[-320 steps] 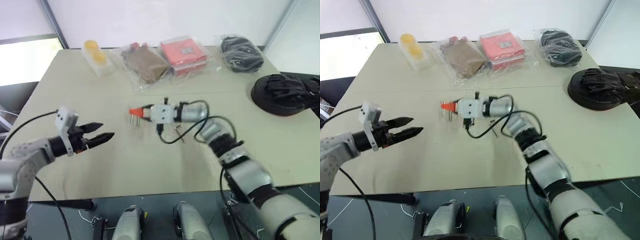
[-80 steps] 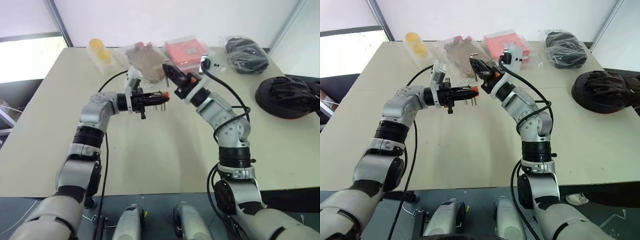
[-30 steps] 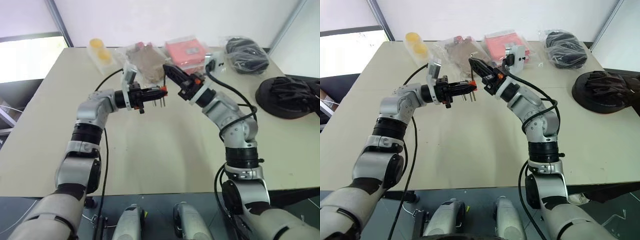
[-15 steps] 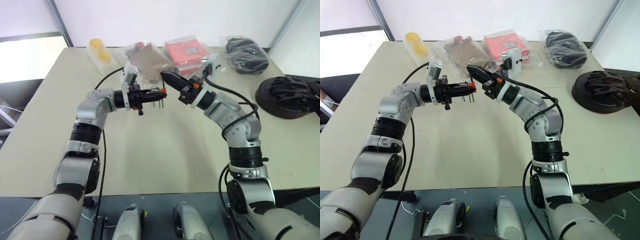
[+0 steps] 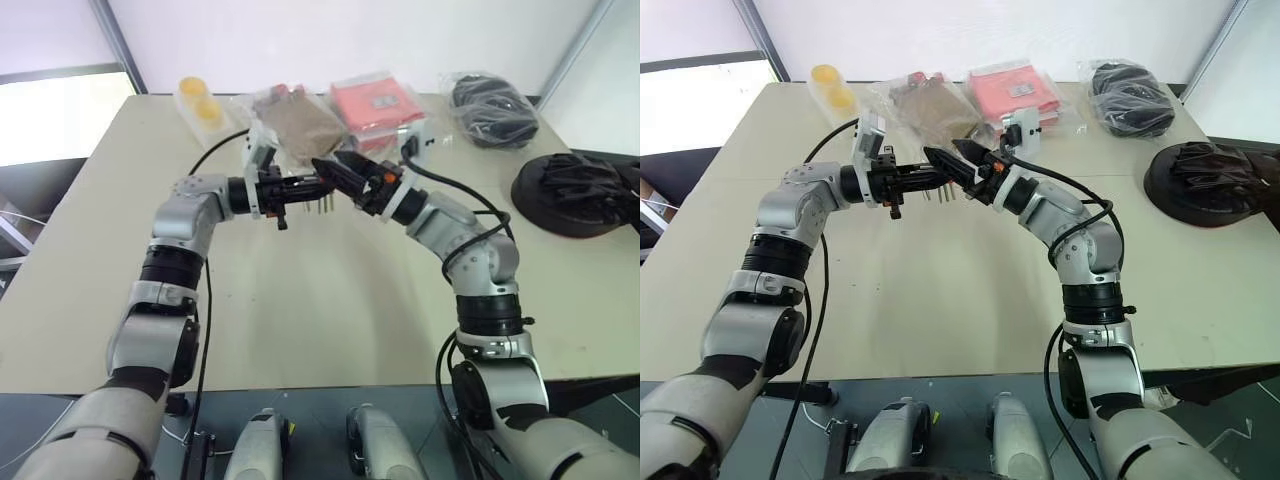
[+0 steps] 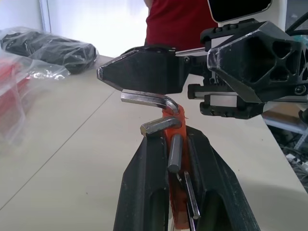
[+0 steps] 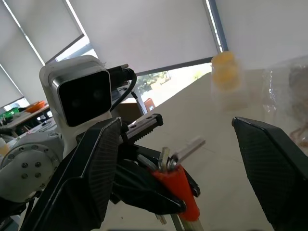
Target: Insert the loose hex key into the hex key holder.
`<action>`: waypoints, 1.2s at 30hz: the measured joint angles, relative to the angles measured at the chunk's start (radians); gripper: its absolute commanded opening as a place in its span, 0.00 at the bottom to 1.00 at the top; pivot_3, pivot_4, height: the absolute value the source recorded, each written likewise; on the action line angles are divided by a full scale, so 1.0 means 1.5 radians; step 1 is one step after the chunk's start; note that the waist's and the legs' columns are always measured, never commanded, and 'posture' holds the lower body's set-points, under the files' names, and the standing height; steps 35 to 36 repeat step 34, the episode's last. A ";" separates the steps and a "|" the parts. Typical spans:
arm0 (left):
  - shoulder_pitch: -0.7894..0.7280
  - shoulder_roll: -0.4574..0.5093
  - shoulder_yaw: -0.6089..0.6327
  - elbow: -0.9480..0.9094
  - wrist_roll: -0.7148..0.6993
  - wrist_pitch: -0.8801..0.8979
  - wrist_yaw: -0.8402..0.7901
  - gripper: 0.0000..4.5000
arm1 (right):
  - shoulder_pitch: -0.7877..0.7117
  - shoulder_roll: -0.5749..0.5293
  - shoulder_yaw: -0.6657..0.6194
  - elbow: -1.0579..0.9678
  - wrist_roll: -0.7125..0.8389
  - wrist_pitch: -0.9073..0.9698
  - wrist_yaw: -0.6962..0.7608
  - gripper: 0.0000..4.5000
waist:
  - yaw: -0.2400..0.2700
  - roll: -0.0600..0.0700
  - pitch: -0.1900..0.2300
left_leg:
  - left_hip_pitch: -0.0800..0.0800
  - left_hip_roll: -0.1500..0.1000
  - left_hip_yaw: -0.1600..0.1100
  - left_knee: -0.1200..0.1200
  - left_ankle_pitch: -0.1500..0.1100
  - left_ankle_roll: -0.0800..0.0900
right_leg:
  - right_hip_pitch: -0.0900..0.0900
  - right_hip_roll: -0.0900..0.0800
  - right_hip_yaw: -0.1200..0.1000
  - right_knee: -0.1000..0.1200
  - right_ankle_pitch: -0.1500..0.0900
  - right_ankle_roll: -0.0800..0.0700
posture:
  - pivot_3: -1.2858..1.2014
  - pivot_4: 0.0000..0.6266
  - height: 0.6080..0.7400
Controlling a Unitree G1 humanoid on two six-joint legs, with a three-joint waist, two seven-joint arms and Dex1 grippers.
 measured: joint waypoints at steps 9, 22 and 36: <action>0.106 0.036 0.018 -0.121 -0.078 0.231 0.031 0.00 | 0.136 -0.300 0.109 -0.147 -0.069 -0.003 0.222 0.77 | -0.006 0.000 0.000 | 0.000 0.000 0.000 0.000 -0.001 0.001 | 0.000 0.001 0.000 -0.001 -0.001 0.001 | 0.52 0.24 1.00; 0.222 -0.004 0.000 -0.129 -0.088 0.371 0.161 0.87 | 0.159 -0.266 0.147 -0.139 -0.148 -0.078 0.234 0.79 | 0.002 0.000 0.001 | 0.000 -0.001 0.000 0.002 -0.001 0.001 | 0.001 -0.001 0.000 -0.001 -0.001 0.001 | 0.52 0.24 1.00; 0.224 0.093 0.007 -0.070 0.028 0.130 0.251 1.00 | 0.212 -0.275 0.109 -0.140 -0.181 -0.090 0.187 0.79 | -0.005 0.000 0.000 | 0.003 0.001 0.001 0.000 -0.001 0.001 | 0.002 0.000 0.001 -0.001 -0.001 0.000 | 0.52 0.24 1.00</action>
